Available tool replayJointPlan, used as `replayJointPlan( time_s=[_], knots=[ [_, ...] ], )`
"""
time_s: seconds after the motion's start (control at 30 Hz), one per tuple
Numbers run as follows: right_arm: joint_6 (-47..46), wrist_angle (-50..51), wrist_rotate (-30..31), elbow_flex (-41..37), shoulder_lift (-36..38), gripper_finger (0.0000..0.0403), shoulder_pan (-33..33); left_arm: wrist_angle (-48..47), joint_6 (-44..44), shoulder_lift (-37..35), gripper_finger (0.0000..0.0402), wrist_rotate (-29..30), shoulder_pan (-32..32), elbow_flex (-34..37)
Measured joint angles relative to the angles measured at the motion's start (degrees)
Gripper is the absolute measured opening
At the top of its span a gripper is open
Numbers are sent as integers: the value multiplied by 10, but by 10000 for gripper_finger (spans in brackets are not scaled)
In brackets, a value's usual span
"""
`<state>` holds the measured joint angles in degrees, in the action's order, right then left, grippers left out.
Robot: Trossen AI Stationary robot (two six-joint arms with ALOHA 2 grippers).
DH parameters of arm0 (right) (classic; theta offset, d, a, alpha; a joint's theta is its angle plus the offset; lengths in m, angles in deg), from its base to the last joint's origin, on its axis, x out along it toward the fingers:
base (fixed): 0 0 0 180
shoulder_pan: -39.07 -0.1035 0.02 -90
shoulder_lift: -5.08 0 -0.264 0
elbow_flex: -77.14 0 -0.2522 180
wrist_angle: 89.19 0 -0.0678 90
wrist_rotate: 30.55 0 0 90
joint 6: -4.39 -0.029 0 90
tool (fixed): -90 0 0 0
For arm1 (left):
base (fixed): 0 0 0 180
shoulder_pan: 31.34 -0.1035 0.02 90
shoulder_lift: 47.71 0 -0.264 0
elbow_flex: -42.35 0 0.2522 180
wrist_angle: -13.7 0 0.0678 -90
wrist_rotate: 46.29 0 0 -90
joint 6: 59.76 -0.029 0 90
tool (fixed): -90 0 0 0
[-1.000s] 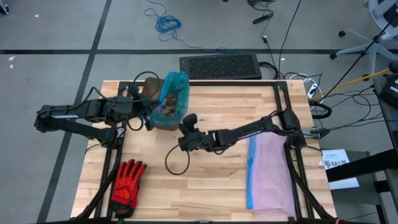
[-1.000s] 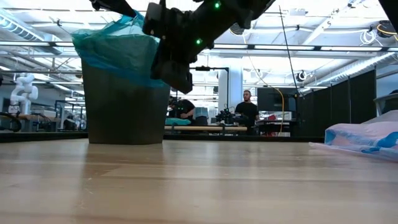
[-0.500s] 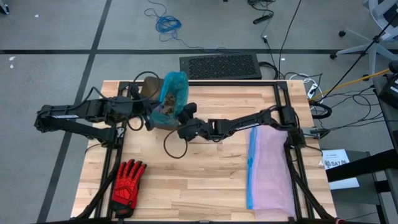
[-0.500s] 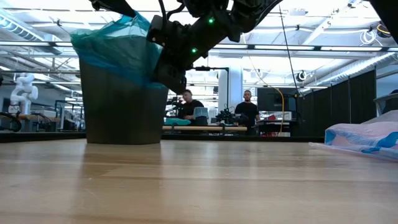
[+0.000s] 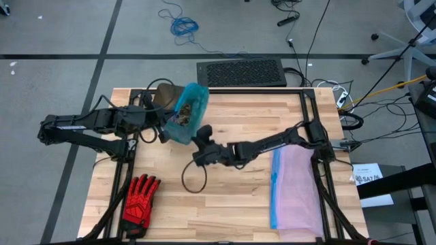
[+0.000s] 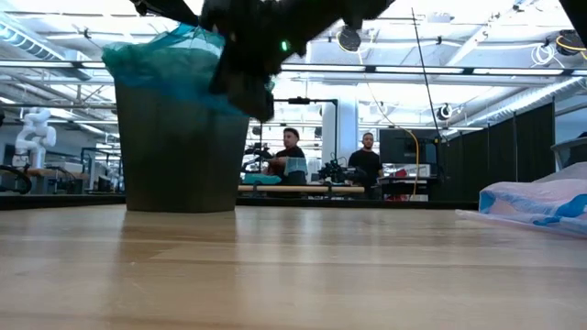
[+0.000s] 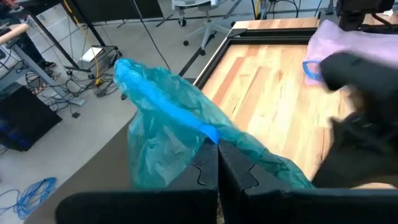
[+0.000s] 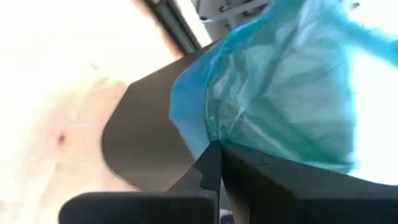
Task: Place trash/remove bag and relplace
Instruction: Remove the trash bag from the trash bin
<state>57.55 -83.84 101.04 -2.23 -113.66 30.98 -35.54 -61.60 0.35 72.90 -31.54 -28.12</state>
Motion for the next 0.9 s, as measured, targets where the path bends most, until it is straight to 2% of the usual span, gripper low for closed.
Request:
replayJointPlan(
  time_s=[0.17, 0.33, 0.6, 0.77, 0.9],
  knots=[
    [56, 8, 60, 57, 0, 0, -10, 0, 0, 0, 0, -1, 6, 0],
    [82, 70, 62, 128, 0, 0, 22, 0, 0, 0, 0, -3, 26, 0],
    [0, 167, 49, 249, 0, 3, 98, -6, 1, -1, 0, 0, 45, 0],
    [-49, 302, 43, 328, 1, 41, 95, -15, 1, -2, 0, 11, 49, 0],
    [-120, 437, -15, 388, 1, 91, 85, -16, 1, -6, 0, 11, 49, 0]
  ],
)
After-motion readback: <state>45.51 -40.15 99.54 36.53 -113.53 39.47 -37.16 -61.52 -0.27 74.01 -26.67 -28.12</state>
